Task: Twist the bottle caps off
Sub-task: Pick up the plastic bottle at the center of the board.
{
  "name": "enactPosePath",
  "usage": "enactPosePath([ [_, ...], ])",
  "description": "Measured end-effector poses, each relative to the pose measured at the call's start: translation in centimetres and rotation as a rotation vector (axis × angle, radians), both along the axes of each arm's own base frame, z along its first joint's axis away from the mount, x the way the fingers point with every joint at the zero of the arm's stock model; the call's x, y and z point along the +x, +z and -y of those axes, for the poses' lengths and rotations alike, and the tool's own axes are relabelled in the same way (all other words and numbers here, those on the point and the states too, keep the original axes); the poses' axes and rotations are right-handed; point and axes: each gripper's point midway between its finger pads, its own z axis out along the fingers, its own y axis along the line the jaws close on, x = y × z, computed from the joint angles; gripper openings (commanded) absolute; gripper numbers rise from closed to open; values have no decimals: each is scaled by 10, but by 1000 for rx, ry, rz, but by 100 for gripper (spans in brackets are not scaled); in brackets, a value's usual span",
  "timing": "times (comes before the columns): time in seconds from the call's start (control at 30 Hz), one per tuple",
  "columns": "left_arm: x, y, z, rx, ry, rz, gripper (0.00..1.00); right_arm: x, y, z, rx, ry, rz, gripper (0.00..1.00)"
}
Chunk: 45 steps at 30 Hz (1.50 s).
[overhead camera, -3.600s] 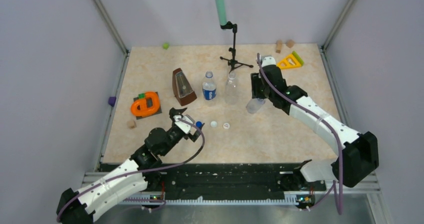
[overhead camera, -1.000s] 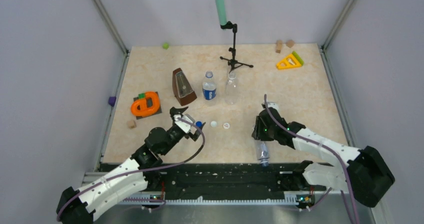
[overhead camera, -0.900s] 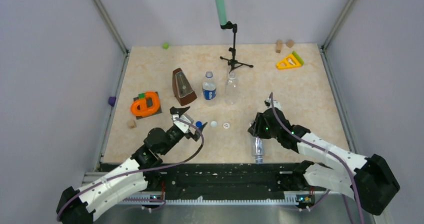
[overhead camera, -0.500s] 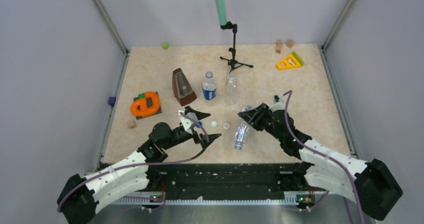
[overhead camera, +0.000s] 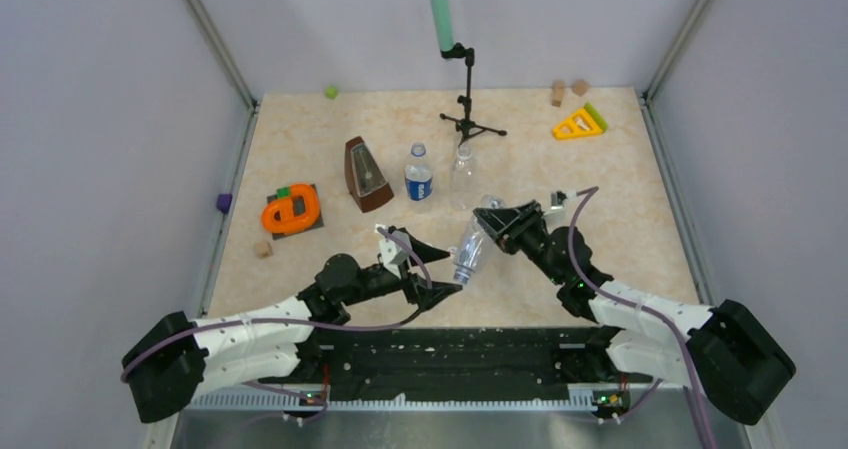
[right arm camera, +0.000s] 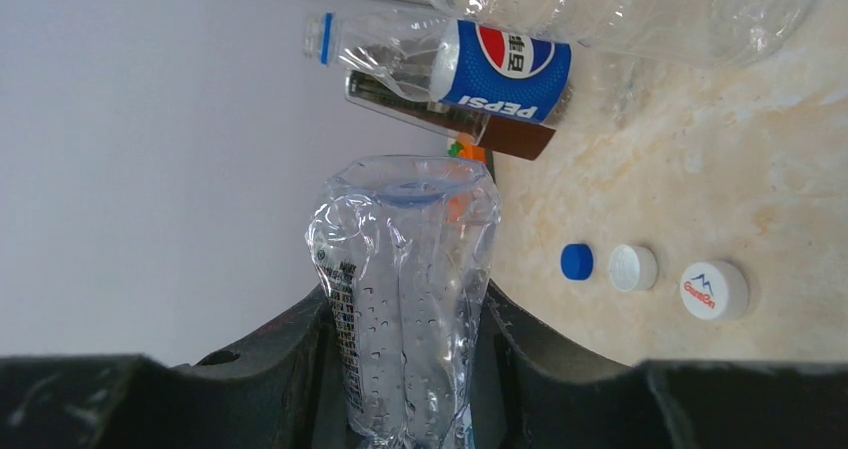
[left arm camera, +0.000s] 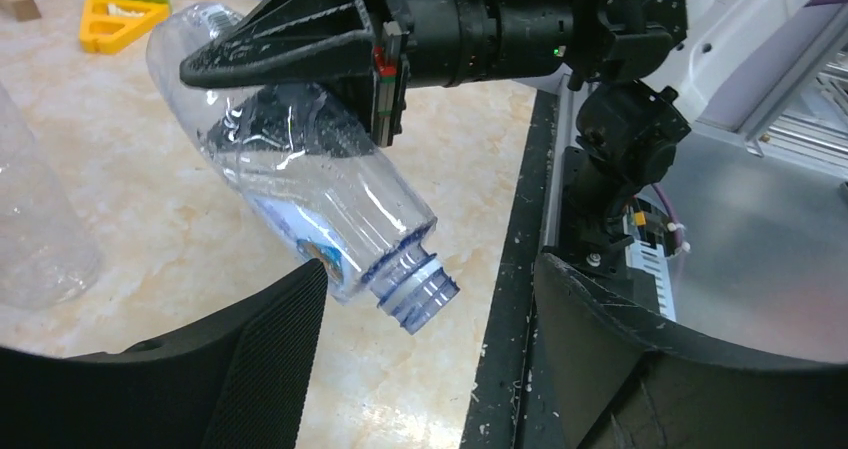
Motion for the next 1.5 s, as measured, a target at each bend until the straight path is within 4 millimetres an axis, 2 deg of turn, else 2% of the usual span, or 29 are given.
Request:
enactPosePath([
  [0.1, 2, -4, 3, 9, 50, -15, 73, 3, 5, 6, 66, -42, -1, 36],
  [0.13, 8, -5, 3, 13, 90, -16, 72, 3, 5, 9, 86, -57, -9, 36],
  [0.23, 8, -8, 9, 27, 130, -12, 68, 6, -1, 17, 131, -108, -44, 37],
  [0.33, 13, -11, 18, 53, 174, -6, 61, 6, -5, 25, 170, -151, -67, 38],
  [0.47, 22, -19, 27, 84, 238, -5, 53, 10, 4, 35, 224, -202, -62, 38],
  [0.57, 26, -30, 28, 114, 280, -12, 53, 11, 12, 39, 269, -223, -58, 38],
  [0.67, 29, -36, 28, 125, 312, -16, 53, 11, 10, 43, 284, -238, -69, 38],
  [0.83, 31, -31, 32, 107, 331, 5, 51, 11, 7, 47, 312, -257, -85, 38],
  [1.03, 30, -9, 37, 36, 345, 44, 47, 9, 0, 51, 330, -269, -108, 39],
  [1.17, 30, -2, 38, 18, 356, 59, 44, 8, 2, 52, 343, -273, -108, 39],
  [1.33, 34, -6, 41, 36, 373, 65, 49, 10, 3, 55, 355, -287, -107, 40],
  [1.5, 37, -19, 41, 77, 390, 59, 47, 11, 4, 56, 367, -293, -109, 41],
])
